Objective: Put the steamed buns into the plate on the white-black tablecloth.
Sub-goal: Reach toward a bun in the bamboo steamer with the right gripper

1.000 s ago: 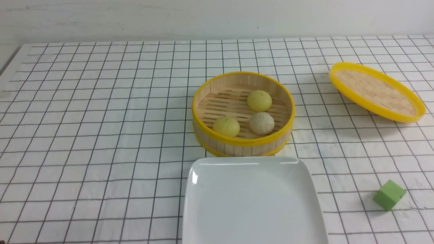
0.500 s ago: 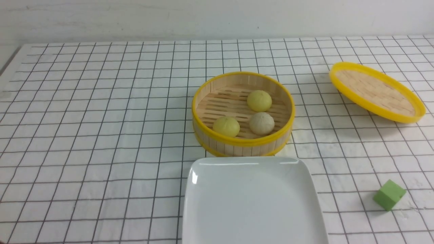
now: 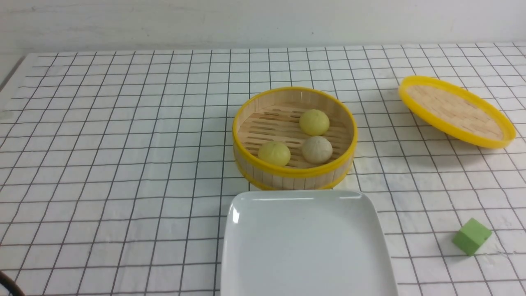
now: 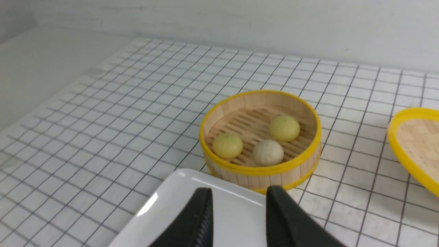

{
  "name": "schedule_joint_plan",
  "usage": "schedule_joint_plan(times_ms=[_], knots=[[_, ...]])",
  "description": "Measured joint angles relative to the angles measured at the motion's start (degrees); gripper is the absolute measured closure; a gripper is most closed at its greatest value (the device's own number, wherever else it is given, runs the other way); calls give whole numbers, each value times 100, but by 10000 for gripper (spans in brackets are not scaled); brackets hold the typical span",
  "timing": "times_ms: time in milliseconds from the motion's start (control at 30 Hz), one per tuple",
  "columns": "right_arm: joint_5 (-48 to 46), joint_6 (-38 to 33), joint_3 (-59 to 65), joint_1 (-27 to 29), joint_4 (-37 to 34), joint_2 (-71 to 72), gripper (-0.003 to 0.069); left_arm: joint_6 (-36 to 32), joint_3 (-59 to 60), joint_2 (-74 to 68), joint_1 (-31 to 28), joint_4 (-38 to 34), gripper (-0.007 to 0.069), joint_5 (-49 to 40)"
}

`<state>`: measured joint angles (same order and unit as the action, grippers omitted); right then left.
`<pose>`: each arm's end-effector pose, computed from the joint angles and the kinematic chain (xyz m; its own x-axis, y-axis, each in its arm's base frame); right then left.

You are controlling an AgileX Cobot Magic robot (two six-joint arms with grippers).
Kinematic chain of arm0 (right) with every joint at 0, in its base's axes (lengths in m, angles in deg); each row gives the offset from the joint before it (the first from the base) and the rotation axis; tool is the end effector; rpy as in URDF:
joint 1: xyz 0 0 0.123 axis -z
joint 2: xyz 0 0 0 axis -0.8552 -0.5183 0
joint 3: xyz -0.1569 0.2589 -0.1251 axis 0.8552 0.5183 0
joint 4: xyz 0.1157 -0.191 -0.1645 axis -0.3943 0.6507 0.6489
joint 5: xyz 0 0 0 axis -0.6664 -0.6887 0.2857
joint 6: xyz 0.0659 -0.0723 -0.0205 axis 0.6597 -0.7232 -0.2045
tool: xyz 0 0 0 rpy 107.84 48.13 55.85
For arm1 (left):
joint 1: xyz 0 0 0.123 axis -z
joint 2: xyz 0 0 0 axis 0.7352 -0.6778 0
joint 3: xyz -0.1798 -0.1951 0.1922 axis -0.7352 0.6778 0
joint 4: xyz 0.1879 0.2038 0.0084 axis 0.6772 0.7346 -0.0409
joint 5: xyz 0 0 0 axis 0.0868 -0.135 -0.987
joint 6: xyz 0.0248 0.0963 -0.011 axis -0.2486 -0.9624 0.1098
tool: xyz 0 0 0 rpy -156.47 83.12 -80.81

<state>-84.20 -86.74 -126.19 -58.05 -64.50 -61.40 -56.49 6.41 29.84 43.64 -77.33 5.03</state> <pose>0.0681 0.0536 0.4308 -0.3500 -0.0098 -0.9367 -0.5044 0.8446 0.1796 0.0250 0.0041 0.2717 0.0048 -0.4400 -0.8980 -0.0977 0.8935 -0.4383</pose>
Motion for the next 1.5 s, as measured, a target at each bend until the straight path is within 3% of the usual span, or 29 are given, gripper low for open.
schedule_joint_plan(times_ms=[67,267,333,433,467,500,533,667,900,1100,1300,1500], knots=[[-229,-120,-215,0,-15,-335,419,-216,-108,0,0,-132,195,-202],[-1106,-992,-1046,0,-201,-1871,419,-2087,-834,-681,0,-1891,196,-1194],[-1224,-1313,-1267,0,-370,-2353,419,-3136,-1088,-1016,0,-2902,196,-1326],[-1293,-1535,-1409,0,-471,-2706,419,-3981,-1285,-1290,0,-3653,196,-1372],[-1335,-1711,-1510,0,-505,-2978,419,-4825,-1408,-1566,0,-4333,196,-1394],[-1340,-1730,-1533,0,-506,-3046,419,-4913,-1435,-1598,0,-4403,196,-1406],[-1400,-1903,-1628,0,-518,-3290,419,-5566,-1506,-1852,0,-4900,196,-1493],[-1415,-2127,-1944,0,-524,-3949,419,-6496,-1555,-2447,0,-5755,197,-1852],[-1378,-2163,-2755,-379,-210,-5100,419,-6908,-1555,-3153,0,-6287,197,-2199],[-1147,-2051,-3596,-1358,608,-6147,419,-7317,-1555,-3397,0,-6358,197,-2235],[-826,-1065,-4545,-1967,1667,-7466,419,-7374,-1555,-3403,0,-6348,199,-2283],[-631,-792,-4942,-2061,1920,-8282,388,-7374,-1555,-3403,0,-6293,199,-2320]])
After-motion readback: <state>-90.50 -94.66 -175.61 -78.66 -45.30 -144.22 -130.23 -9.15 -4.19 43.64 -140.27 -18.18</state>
